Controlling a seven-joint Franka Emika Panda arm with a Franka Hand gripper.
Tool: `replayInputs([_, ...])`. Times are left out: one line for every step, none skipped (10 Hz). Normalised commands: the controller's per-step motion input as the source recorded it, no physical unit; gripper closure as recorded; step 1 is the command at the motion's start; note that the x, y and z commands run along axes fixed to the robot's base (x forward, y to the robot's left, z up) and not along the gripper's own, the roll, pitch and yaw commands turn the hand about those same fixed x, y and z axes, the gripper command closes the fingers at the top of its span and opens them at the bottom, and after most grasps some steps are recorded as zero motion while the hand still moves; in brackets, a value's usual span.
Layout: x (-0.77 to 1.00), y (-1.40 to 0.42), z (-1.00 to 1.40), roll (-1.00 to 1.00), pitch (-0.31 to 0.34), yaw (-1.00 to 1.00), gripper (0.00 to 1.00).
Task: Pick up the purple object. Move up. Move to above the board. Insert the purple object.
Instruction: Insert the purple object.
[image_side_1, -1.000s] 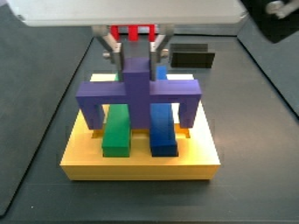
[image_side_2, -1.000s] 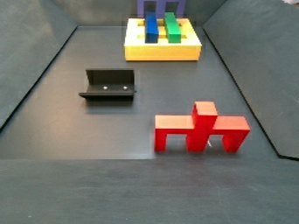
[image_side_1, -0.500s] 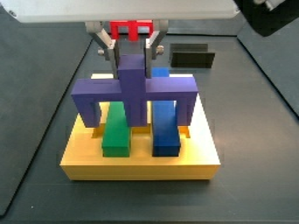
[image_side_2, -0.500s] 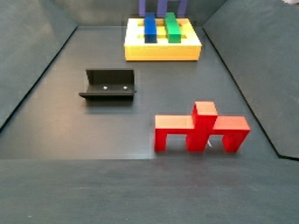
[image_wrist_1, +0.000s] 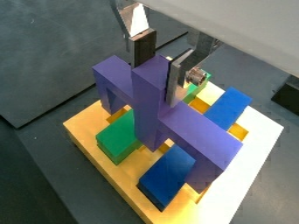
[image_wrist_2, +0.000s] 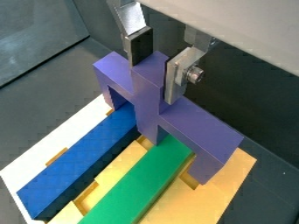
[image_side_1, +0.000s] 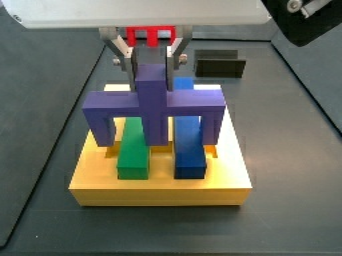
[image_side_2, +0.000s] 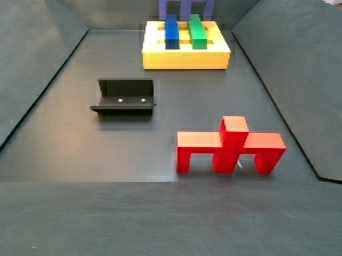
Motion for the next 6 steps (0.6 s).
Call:
replayInputs([0.20, -0.01, 0.00, 0.01, 0.013, 0.00, 1.00])
replayInputs([0.22, 0.00, 0.00, 0.00, 0.016, 0.00, 1.00])
replayInputs([0.17, 0.00, 0.00, 0.00, 0.016, 0.00, 1.00])
replayInputs([0.02, 0.00, 0.06, 0.00, 0.010, 0.00, 1.00])
replayInputs([0.00, 0.00, 0.00, 0.01, 0.000, 0.00, 1.00])
replayInputs([0.00, 0.00, 0.00, 0.01, 0.000, 0.00, 1.00])
